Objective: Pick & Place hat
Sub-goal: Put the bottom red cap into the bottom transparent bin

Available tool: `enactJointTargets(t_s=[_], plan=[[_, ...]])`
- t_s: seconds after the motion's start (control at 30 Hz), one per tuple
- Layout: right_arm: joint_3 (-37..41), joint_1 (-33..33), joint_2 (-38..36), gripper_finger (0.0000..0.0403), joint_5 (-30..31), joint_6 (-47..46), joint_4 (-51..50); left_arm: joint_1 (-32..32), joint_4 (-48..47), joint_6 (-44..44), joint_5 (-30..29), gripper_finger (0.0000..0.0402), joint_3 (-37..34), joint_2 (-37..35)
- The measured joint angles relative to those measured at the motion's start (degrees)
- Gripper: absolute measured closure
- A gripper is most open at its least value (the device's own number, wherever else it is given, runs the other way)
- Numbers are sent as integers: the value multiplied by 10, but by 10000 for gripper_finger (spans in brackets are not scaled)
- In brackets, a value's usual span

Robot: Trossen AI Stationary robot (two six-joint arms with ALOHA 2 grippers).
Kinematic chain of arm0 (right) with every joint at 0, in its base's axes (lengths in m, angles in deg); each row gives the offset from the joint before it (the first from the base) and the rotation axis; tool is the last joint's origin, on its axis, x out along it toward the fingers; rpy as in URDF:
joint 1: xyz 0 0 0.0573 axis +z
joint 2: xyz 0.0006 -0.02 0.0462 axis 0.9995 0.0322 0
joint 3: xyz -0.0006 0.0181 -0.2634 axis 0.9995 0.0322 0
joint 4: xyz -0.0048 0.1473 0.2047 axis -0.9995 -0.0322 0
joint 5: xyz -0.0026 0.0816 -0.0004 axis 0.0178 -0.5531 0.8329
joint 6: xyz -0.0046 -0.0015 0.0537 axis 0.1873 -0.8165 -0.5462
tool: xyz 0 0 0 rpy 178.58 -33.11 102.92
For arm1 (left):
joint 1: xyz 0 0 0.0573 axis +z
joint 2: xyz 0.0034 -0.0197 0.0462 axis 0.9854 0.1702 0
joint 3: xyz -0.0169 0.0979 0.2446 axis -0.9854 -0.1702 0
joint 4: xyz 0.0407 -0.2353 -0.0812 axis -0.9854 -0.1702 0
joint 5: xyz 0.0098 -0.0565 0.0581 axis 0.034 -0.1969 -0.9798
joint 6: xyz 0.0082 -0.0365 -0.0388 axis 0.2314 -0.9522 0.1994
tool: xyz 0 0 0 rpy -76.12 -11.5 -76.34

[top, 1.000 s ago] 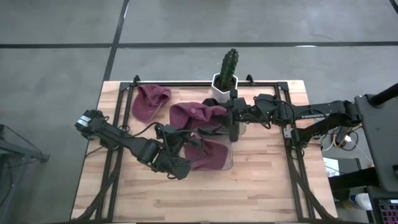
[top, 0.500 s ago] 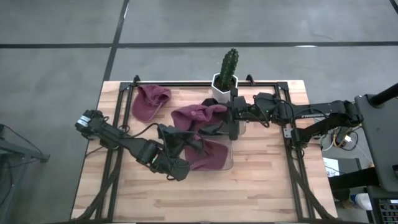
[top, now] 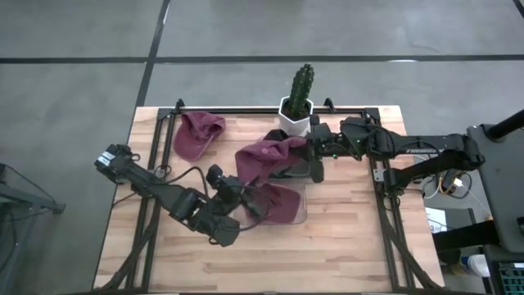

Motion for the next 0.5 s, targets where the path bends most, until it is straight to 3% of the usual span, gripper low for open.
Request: enactJointTargets(t_s=[0.13, 0.3, 0.37, 0.5], plan=[[0, -24, -10, 391, -98, -48, -54, -6, -60, 2, 93, 338, 0, -10], [-1, -49, -1, 391, -212, -103, -151, -15, -132, -18, 251, 338, -1, -19], [-1, -54, 11, 391, -240, -113, -194, -19, -161, -41, 282, 338, -1, -21], [0, -56, 40, 391, -265, -116, -206, -39, -225, -76, 287, 338, -1, -21]])
